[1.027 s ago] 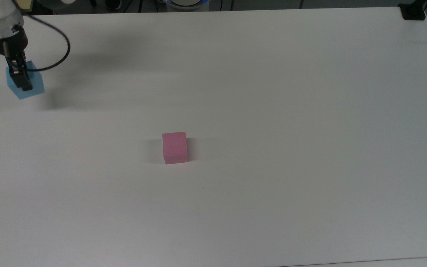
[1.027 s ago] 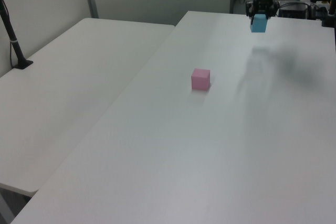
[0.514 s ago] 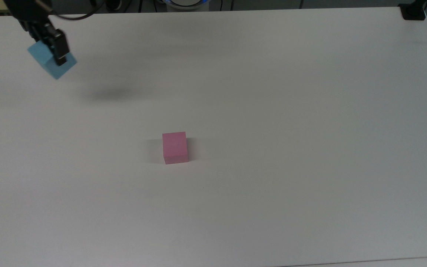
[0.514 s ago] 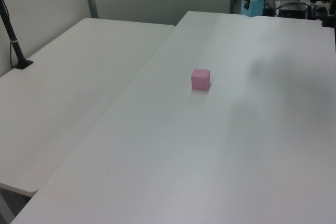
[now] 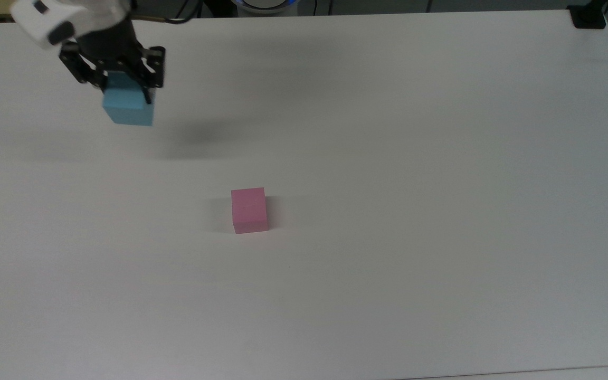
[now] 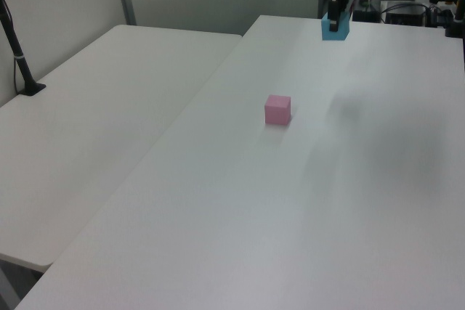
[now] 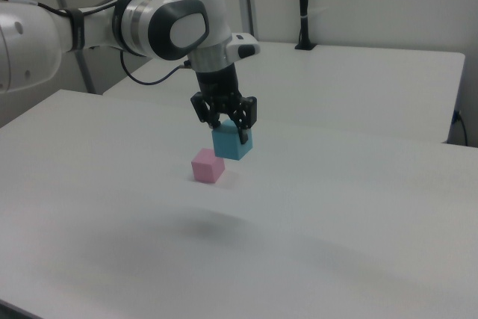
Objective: Put blue cube on pink cube
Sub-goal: 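Lift the light-blue cube and carry it over the pink cube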
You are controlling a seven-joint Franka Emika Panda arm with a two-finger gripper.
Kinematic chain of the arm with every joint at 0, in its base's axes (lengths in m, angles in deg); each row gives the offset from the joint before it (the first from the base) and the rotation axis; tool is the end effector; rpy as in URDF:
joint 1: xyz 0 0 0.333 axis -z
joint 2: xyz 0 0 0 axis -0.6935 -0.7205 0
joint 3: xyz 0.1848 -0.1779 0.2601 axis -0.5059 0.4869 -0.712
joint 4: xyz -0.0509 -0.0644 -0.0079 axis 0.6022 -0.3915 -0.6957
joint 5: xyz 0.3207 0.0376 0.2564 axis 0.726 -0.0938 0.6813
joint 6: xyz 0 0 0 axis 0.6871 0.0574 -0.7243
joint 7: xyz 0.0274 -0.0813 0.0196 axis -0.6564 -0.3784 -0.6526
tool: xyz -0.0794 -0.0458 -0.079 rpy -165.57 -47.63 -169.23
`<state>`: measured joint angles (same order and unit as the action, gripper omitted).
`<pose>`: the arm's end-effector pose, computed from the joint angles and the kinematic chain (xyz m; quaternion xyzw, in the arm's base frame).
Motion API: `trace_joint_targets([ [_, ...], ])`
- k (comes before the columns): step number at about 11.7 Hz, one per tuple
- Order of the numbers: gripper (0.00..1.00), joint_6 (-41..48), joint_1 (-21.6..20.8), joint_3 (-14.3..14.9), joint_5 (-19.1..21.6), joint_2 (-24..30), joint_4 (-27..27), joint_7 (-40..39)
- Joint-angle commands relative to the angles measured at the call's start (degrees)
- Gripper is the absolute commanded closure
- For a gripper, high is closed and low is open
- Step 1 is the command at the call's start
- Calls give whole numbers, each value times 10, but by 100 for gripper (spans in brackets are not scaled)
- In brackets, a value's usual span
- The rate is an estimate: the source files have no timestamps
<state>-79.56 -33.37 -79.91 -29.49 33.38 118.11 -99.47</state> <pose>0.6432 -0.1491 0.5488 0.9988 0.0153 0.0271 0.0366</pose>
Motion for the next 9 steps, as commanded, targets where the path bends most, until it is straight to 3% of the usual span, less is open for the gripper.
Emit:
trace_joint_targets([
  [1, 55, 7, -49, 1, -10, -68, -71, -31],
  [6, 54, -88, -111, 1, -9, -136, -90, -6],
  [9, 54, -134, -112, -29, -4, -163, -85, 83],
])
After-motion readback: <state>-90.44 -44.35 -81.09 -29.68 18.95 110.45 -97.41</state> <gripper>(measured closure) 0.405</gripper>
